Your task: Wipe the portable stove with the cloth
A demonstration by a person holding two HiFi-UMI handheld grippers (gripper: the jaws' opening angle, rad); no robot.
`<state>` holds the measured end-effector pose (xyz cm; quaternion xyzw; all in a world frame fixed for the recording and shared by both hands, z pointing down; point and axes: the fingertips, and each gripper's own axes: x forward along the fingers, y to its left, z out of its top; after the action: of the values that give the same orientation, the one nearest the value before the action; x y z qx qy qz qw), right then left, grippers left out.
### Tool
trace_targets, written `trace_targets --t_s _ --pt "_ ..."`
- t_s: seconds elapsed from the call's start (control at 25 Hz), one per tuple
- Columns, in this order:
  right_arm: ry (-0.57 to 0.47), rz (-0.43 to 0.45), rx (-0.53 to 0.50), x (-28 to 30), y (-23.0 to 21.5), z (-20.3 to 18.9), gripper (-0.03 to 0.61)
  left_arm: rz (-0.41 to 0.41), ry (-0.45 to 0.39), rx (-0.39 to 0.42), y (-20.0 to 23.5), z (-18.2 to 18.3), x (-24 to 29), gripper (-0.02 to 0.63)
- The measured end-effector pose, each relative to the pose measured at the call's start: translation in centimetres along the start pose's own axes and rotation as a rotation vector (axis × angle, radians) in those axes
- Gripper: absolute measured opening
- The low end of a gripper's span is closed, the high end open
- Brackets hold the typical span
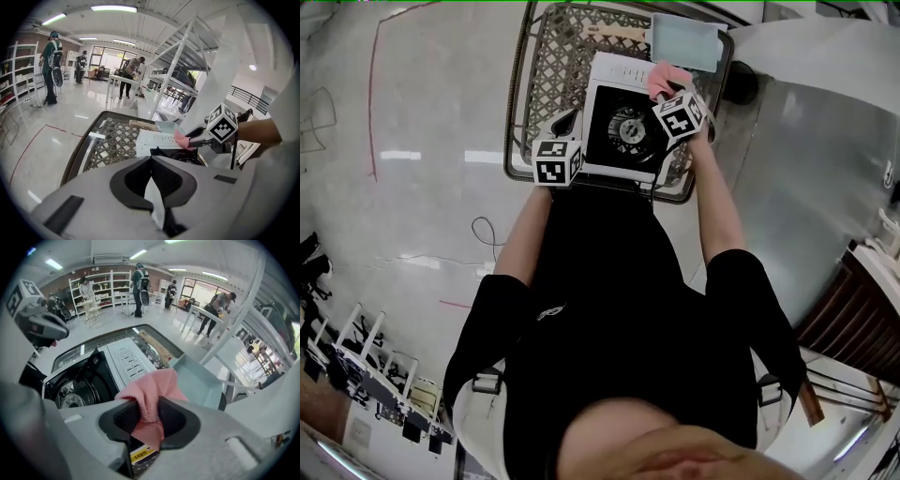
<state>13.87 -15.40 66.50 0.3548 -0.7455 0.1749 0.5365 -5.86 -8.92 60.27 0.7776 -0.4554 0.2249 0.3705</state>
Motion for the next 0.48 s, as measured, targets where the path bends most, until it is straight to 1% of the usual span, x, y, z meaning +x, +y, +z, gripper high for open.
trace_targets --t_s 0.12,0.28,0.36,0.48 --pt "-0.015 -0.002 0.079 -0.4 -0.6 -0.8 0.114 -0.003 0.005 0.012 -0.4 0.1 0.0 0.000" --pt "-0.051 -0.029 0.195 -0.8 -2.2 -1.7 0.114 -0.010 0.009 0.028 -0.9 0.3 0.1 0.000" --pt "-0.077 -0.032 0.289 -0.9 -2.7 -2.4 0.114 -0.005 0.016 0.030 -1.0 0.2 -0.1 0.000" --pt "-0.116 -0.029 0.476 -0.9 -3.7 -3.8 0.114 0.001 0.026 0.028 -1.1 0.0 0.2 0.000"
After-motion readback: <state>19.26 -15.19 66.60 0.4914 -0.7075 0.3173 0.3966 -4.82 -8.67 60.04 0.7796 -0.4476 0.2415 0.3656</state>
